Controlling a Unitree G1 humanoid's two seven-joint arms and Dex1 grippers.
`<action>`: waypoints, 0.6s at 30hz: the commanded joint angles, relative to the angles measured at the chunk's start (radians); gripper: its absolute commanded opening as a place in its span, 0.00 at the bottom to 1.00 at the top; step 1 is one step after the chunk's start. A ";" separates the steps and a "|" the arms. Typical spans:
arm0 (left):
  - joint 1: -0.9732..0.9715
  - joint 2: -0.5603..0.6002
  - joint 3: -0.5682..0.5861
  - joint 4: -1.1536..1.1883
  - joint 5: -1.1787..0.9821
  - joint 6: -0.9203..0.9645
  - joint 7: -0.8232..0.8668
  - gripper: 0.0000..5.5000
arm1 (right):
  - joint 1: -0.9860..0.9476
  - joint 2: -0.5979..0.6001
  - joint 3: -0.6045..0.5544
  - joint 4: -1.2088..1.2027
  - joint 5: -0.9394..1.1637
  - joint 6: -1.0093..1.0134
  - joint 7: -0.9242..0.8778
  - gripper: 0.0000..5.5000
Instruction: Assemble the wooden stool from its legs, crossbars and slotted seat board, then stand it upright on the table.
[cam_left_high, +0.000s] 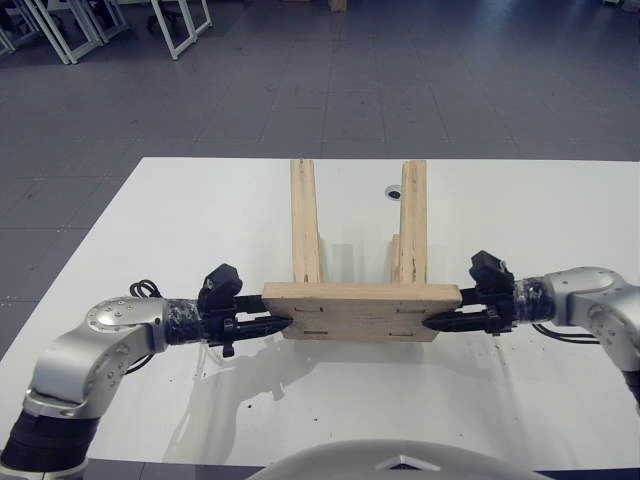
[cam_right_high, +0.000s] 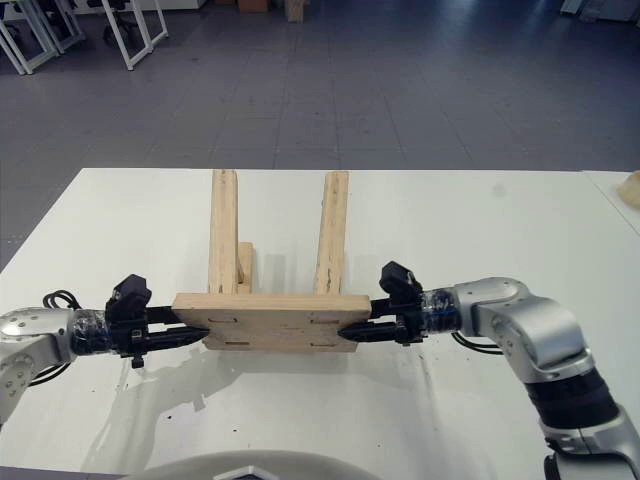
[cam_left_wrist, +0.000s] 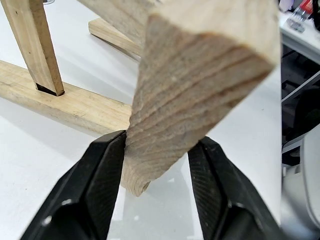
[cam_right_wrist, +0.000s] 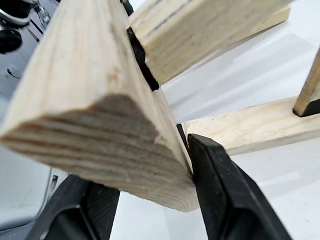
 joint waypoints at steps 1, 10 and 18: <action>-0.137 0.102 0.075 -0.008 -0.288 0.296 -0.006 0.35 | -0.136 0.011 -0.144 -0.064 0.245 0.311 -0.127 0.36; -0.367 0.218 0.116 0.196 -0.955 0.524 0.210 0.35 | -0.532 -0.259 0.126 0.451 1.158 0.640 -0.197 0.36; -0.546 0.150 -0.083 0.543 -1.176 0.514 0.476 0.39 | -0.914 -0.277 0.900 0.852 1.229 0.640 0.058 0.36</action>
